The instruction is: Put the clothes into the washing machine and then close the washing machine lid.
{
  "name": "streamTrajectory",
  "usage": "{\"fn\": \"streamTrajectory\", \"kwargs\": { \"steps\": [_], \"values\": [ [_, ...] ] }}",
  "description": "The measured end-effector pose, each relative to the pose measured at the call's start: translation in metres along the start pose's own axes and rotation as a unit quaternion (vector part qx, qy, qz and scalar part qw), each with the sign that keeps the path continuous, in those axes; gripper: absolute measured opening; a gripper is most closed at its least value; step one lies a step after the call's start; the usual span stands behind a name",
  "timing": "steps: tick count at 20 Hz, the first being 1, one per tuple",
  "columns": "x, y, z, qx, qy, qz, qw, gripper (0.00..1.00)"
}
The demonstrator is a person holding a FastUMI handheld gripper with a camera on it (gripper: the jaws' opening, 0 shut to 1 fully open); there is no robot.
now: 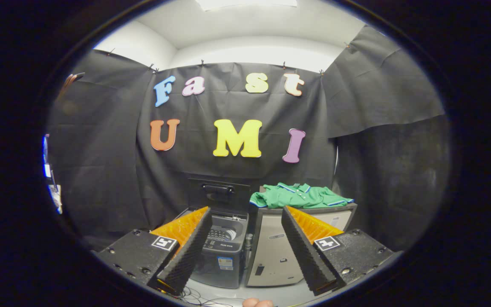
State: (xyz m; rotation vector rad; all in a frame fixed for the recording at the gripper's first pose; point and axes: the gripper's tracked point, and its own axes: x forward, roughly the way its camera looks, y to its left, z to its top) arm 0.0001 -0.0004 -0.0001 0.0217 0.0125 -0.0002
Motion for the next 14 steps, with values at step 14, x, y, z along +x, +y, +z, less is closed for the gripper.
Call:
{"fn": "streamTrajectory", "kwargs": {
  "steps": [14],
  "values": [
    [0.012, -0.012, 0.005, 0.008, 0.003, -0.018, 1.000, 1.00]
  ]
}}
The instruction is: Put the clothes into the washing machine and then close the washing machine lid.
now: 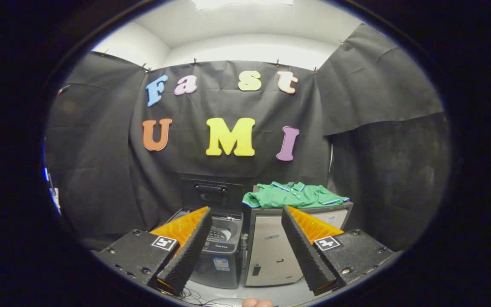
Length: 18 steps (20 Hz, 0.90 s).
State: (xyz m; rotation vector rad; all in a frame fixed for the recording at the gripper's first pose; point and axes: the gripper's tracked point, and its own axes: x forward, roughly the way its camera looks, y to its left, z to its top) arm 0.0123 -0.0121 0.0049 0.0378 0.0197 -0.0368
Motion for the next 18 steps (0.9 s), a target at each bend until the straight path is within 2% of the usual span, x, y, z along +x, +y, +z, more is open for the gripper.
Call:
{"fn": "streamTrajectory", "kwargs": {
  "steps": [5, 11, 18],
  "values": [
    [0.011, -0.006, 0.008, 0.000, 0.002, -0.011, 1.000, 1.00],
    [0.038, -0.038, 0.036, 0.012, 0.000, -0.050, 0.999, 1.00],
    [0.105, -0.090, 0.082, 0.007, 0.005, -0.065, 0.998, 1.00]
  ]
}}
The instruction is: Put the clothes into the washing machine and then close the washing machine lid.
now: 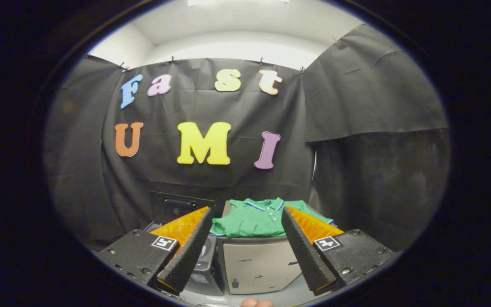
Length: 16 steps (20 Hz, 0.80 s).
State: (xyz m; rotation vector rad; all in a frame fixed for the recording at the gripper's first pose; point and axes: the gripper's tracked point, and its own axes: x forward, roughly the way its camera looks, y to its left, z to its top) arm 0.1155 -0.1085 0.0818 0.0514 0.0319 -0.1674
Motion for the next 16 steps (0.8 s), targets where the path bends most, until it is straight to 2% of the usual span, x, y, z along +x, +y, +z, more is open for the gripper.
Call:
{"fn": "streamTrajectory", "kwargs": {
  "steps": [5, 10, 16],
  "values": [
    [0.088, -0.023, -0.008, 0.018, 0.055, 0.025, 0.998, 1.00],
    [0.177, -0.053, -0.032, 0.042, 0.114, 0.015, 0.992, 1.00],
    [0.259, -0.082, -0.092, 0.029, 0.214, 0.001, 0.976, 1.00]
  ]
}}
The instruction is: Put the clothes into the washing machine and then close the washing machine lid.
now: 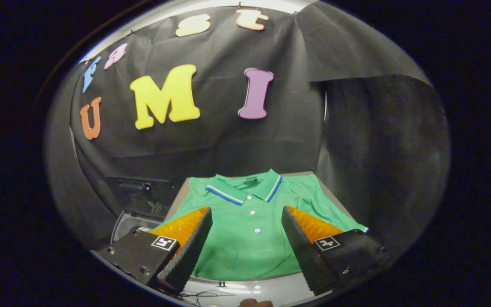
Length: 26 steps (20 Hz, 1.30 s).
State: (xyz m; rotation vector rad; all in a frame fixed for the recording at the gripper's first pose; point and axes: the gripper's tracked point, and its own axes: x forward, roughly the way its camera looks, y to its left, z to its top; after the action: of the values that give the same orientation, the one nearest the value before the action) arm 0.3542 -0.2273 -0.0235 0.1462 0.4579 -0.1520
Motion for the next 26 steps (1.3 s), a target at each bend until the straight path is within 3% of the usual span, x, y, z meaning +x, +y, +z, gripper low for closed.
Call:
{"fn": "streamTrajectory", "kwargs": {
  "steps": [6, 8, 14, 18, 22, 26],
  "values": [
    [0.053, -0.017, -0.037, -0.006, 0.090, -0.021, 0.996, 1.00],
    [0.061, -0.017, -0.037, -0.009, 0.088, -0.016, 0.996, 1.00],
    [0.058, -0.017, -0.040, -0.007, 0.078, -0.012, 0.997, 1.00],
    [0.054, -0.009, -0.041, -0.010, 0.135, -0.002, 0.991, 0.98],
    [0.056, -0.007, -0.037, 0.002, 0.124, -0.012, 0.992, 0.10],
    [0.055, -0.008, -0.036, 0.031, 0.128, -0.001, 0.991, 0.07]
  ]
}}
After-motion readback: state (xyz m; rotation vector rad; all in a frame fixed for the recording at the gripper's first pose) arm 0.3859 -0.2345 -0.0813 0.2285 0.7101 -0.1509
